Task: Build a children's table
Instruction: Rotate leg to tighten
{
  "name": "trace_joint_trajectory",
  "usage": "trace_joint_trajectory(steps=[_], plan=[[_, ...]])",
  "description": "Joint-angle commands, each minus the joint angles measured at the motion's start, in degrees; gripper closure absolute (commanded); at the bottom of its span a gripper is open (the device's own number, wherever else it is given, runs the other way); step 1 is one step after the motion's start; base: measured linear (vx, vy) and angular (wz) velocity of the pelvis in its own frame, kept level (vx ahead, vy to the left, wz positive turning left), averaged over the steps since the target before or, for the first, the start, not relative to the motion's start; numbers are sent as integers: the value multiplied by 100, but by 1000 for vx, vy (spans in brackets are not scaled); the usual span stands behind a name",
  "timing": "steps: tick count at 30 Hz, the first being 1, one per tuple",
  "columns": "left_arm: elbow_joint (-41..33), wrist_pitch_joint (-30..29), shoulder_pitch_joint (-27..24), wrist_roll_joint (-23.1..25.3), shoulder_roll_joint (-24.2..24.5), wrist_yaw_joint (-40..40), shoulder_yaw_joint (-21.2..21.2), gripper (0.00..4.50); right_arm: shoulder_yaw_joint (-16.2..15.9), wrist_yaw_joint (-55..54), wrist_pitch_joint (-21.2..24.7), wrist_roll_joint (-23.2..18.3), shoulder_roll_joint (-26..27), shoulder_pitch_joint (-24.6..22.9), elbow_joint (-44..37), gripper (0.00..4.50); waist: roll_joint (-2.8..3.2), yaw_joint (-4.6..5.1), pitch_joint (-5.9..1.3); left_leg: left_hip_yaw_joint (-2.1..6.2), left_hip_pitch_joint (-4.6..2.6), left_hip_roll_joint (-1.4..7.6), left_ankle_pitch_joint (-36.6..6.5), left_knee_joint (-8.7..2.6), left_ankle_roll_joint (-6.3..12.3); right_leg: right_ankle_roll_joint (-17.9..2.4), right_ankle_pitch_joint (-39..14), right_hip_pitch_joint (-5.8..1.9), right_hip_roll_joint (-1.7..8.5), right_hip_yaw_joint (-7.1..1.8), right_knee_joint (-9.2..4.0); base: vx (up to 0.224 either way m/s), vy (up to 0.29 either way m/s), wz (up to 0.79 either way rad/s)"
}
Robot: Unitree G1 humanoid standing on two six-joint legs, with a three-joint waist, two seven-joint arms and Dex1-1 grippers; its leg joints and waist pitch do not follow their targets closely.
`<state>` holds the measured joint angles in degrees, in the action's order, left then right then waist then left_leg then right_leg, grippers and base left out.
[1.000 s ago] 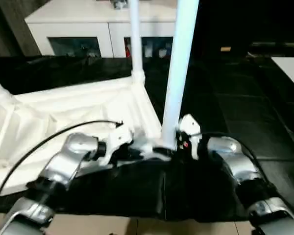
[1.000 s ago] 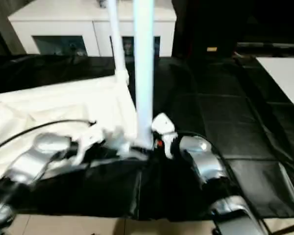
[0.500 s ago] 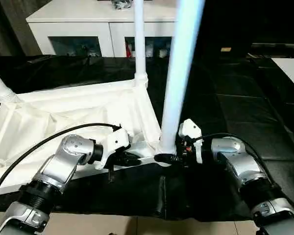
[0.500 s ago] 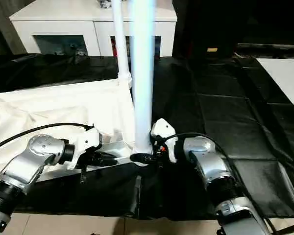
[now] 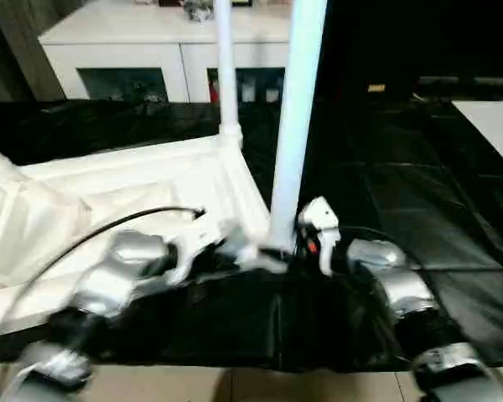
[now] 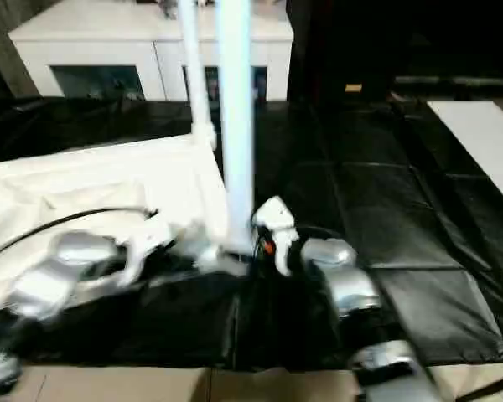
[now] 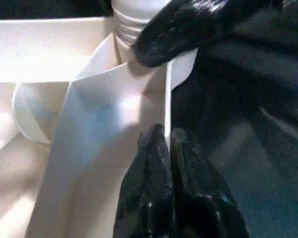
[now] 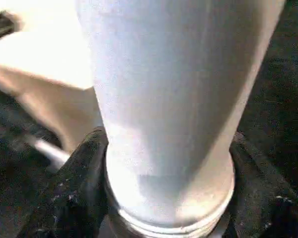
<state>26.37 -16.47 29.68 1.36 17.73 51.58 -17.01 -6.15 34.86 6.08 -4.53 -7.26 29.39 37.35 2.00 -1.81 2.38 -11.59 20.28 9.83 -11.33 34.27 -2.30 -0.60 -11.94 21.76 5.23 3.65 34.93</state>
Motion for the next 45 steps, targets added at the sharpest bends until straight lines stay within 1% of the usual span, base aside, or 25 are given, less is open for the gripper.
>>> trace_joint_trajectory(steps=[1, 2, 4, 7, 8, 10, 11, 13, 15, 16, 18, 19, 20, 21, 22, 23, 24, 26, 28, 31, 35, 38, 41, 42, 45], plan=[[683, -369, 53, 123, -464, -977, 31, 450, 175, -1020, 153, 160, 216, 160, 363, 180, -31, 43, -192, 235, -81, 331, -2241, -536, -243, -904, -2710, -60, 374, -275, -582, 0, 0, 0], [973, -401, 234, 127, -726, -1459, 155, 450, 247, -1537, 176, 221, 355, 239, 534, 180, -14, 26, -225, 253, -146, 319, -2309, -527, -273, -857, -2751, -29, 388, -280, -616, 0, 0, 0], [1145, -402, 349, 133, -865, -1713, 209, 450, 293, -1795, 174, 222, 442, 302, 653, 180, -36, 31, -230, 247, -96, 316, -2224, -541, -211, -841, -2519, -50, 369, -286, -614, 0, 0, 0], [1649, -294, 656, 233, -1193, -2267, 314, 450, 435, -2497, 114, 248, 714, 536, 1058, 180, -54, 10, -245, 234, -93, 284, -2143, -521, -78, -887, -2342, -41, 373, -303, -620, 0, 0, 0], [1756, -257, 713, 257, -1244, -2314, 320, 450, 467, -2572, 36, 242, 793, 594, 1151, 180, -22, 1, -247, 242, -68, 284, -2069, -526, -26, -884, -2318, -60, 386, -309, -615, 0, 0, 0], [1907, -172, 795, 285, -1318, -2299, 314, 450, 504, -2566, -112, 194, 937, 665, 1242, 180, -36, -3, -251, 238, -61, 281, -2040, -526, 19, -864, -2329, -57, 387, -305, -633, 0, 0, 0], [1899, -116, 791, 298, -1312, -2203, 284, 450, 492, -2412, -206, 153, 999, 661, 1195, 180, -14, -12, -252, 238, -61, 287, -2041, -528, 27, -861, -2292, -58, 386, -306, -627, 0, 0, 0], [1831, -38, 756, 291, -1272, -2023, 236, 450, 435, -2200, -350, 152, 1023, 634, 1062, 124, -33, -16, -252, 239, -31, 307, -1976, -543, 74, -913, -2071, -78, 381, -306, -599, 0, 0, 0], [1613, 149, 633, 264, -1136, -1627, 107, 450, 307, -1933, -454, 221, 912, 586, 867, 108, -41, -12, -251, 238, -11, 303, -1969, -544, 117, -919, -2091, -92, 387, -303, -598, 0, 0, 0], [1514, 149, 576, 232, -1074, -1460, 69, 450, 282, -1821, -473, 216, 851, 576, 814, 101, -86, -10, -255, 245, 15, 312, -1933, -543, 161, -887, -2165, -109, 406, -303, -597, 0, 0, 0], [1259, 214, 426, 175, -863, -969, -60, 450, 221, -1476, -518, 189, 660, 561, 695, 76, -71, 18, -259, 261, 68, 321, -1761, -554, 201, -909, -2069, -148, 415, -301, -569, 0, 0, 0], [1259, 214, 426, 175, -863, -969, -60, 450, 221, -1476, -518, 189, 660, 561, 695, 67, -93, 27, -251, 261, 78, 321, -1742, -562, 218, -905, -2097, -145, 404, -293, -576, 0, 0, 0], [1047, 319, 298, 197, -650, -621, -183, 450, 65, -1119, -540, 259, 445, 484, 490, 62, -85, 3, -266, 248, 34, 330, -1705, -536, 232, -905, -2134, -116, 417, -301, -590, 0, 0, 0], [882, 418, 196, 178, -503, -378, -244, 450, -24, -848, -529, 270, 288, 407, 319, 62, -88, -6, -266, 247, 40, 337, -1638, -529, 256, -924, -2022, -122, 419, -306, -583, 0, 0, 0], [781, 471, 134, 163, -415, -235, -276, 450, -74, -680, -518, 272, 191, 357, 212, 62, -90, 0, -284, 239, 77, 340, -1417, -522, 319, -992, -1680, -149, 402, -299, -534, 0, 0, 0], [573, 451, 21, 82, -261, 30, -297, 450, -115, -333, -466, 191, 32, 267, 27, 62, -105, -8, -282, 219, 63, 345, -1354, -518, 359, -1029, -1581, -138, 399, -299, -534, 0, 0, 0], [383, 542, -88, -7, -120, 320, -321, 450, -142, -8, -443, 117, -105, 185, -130, 62, -88, -33, -309, 197, 53, 351, -1102, -475, 436, -1142, -1163, -136, 401, -309, -477, 50, -32, 3], [109, 601, -235, -139, 94, 739, -356, 450, -207, 466, -426, 36, -315, 74, -337, 62, -63, -51, -348, 181, 87, 354, -520, -414, 645, -1406, -81, -179, 366, -288, -335, 67, -26, 1], [-162, 552, -359, -169, 380, 1085, -417, 450, -327, 1113, -490, -31, -607, -68, -559, 62, -46, -66, -379, 158, 71, 332, -257, -361, 807, -1607, 587, -181, 342, -275, -259, 29, -6, 0], [-417, 455, -473, -312, 638, 1431, -389, 450, -473, 1808, -457, -152, -959, -197, -806, 62, -41, -91, -377, 153, 90, 347, -96, -340, 983, -1734, 939, -192, 331, -247, -217, 0, 0, 0], [-667, 342, -588, -522, 840, 1790, -292, 450, -547, 2384, -332, -276, -1244, -250, -987, 62, -38, -115, -341, 144, 73, 382, -433, -360, 905, -1761, 375, -168, 337, -242, -258, 0, 0, 0], [-710, 308, -620, -540, 950, 1867, -240, 450, -522, 2703, -261, -347, -1344, -182, -966, 62, -32, -124, -309, 151, 48, 392, -888, -409, 599, -1661, -337, -149, 336, -256, -316, 0, 0, 0], [-722, 287, -623, -554, 972, 1873, -237, 450, -520, 2726, -270, -350, -1334, -132, -904, 62, -46, -116, -304, 161, 45, 383, -1035, -428, 432, -1575, -557, -150, 350, -268, -338, 0, 0, 0], [-755, 248, -635, -581, 993, 1878, -238, 450, -519, 2780, -266, -408, -1301, -73, -847, 79, -56, -111, -306, 163, 44, 379, -1008, -424, 407, -1539, -554, -146, 353, -273, -342, 0, 0, 0], [-762, 229, -647, -581, 989, 1862, -246, 450, -519, 2791, -221, -480, -1216, -38, -802, 97, -60, -107, -321, 161, 52, 373, -823, -408, 442, -1566, -337, -156, 351, -273, -316, 0, 0, 0]])
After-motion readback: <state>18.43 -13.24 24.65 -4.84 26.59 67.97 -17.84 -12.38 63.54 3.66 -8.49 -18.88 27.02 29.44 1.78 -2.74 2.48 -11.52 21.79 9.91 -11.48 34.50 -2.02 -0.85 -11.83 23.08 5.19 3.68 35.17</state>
